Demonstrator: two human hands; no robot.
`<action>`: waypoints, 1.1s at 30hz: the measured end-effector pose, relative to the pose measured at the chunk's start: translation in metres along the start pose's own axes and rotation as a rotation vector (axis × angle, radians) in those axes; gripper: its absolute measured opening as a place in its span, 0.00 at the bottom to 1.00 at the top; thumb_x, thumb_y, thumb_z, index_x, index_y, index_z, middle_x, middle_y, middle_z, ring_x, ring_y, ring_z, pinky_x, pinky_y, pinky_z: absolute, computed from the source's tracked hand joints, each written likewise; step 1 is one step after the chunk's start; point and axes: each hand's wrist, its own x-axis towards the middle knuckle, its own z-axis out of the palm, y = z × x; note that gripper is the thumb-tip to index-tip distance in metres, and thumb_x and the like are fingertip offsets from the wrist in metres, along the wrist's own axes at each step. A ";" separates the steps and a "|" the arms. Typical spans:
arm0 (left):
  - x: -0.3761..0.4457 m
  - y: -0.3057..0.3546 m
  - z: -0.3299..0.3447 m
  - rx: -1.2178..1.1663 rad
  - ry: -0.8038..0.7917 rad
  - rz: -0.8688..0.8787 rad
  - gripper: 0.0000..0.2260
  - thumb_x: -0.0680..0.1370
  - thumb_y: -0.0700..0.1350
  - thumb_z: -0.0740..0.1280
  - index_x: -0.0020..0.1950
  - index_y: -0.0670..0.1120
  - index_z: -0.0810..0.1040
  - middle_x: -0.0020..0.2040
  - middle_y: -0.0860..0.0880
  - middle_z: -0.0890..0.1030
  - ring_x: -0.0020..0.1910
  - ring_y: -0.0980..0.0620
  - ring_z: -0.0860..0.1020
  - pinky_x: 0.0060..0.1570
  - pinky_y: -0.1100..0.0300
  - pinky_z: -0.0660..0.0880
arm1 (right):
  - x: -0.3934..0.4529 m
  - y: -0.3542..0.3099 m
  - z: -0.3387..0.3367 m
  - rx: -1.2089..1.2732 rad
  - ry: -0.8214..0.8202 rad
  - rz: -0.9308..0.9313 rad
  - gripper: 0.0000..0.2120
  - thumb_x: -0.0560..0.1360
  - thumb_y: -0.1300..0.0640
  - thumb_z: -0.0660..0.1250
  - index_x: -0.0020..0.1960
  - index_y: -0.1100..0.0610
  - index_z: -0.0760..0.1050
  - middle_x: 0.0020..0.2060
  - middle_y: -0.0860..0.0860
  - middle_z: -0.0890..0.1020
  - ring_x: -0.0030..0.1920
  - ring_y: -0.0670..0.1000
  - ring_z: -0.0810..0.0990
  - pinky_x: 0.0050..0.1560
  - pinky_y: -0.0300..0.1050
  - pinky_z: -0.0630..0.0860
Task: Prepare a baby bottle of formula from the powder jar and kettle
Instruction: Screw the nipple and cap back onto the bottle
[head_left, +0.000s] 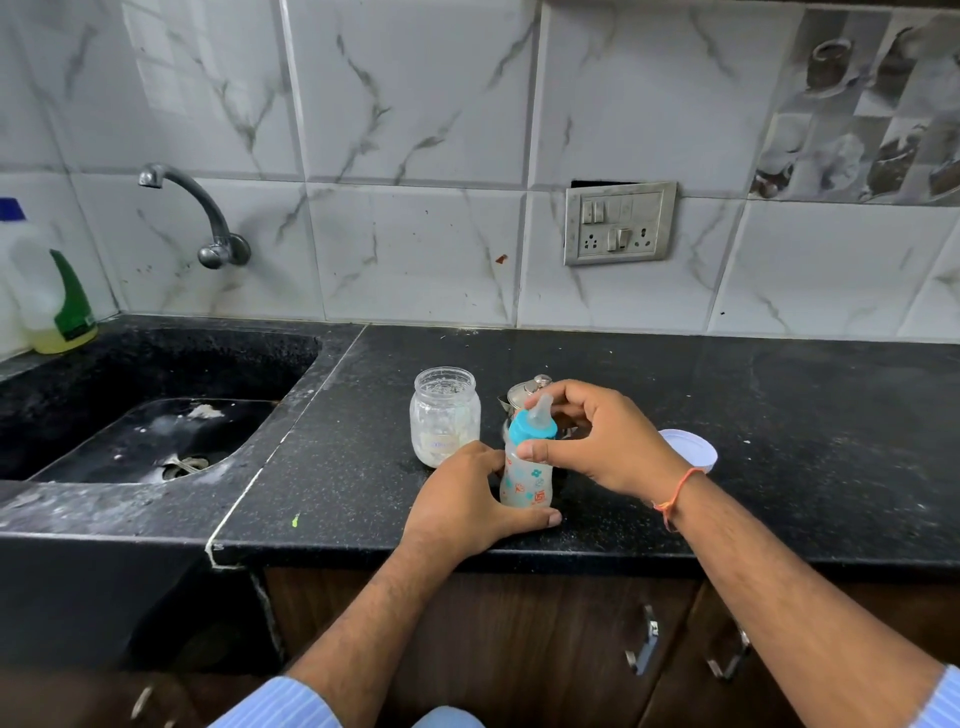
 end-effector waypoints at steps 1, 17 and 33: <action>0.000 0.000 0.000 -0.003 -0.002 -0.001 0.33 0.66 0.72 0.81 0.63 0.56 0.83 0.54 0.62 0.77 0.53 0.60 0.79 0.54 0.58 0.82 | 0.000 0.002 0.001 0.022 -0.005 0.003 0.23 0.69 0.49 0.84 0.62 0.44 0.83 0.58 0.39 0.87 0.60 0.39 0.84 0.61 0.43 0.82; 0.003 -0.001 0.002 0.007 -0.006 -0.004 0.33 0.67 0.71 0.81 0.65 0.56 0.83 0.54 0.62 0.76 0.52 0.61 0.78 0.51 0.63 0.78 | -0.002 -0.007 0.002 -0.138 0.006 -0.032 0.20 0.72 0.48 0.82 0.64 0.46 0.85 0.57 0.38 0.87 0.56 0.37 0.83 0.55 0.36 0.79; 0.005 -0.002 0.001 -0.004 -0.024 -0.001 0.34 0.67 0.71 0.81 0.67 0.55 0.83 0.56 0.63 0.77 0.54 0.61 0.79 0.54 0.63 0.79 | 0.015 0.003 -0.014 0.250 -0.268 0.027 0.23 0.77 0.67 0.76 0.70 0.56 0.80 0.64 0.45 0.86 0.66 0.45 0.83 0.66 0.42 0.80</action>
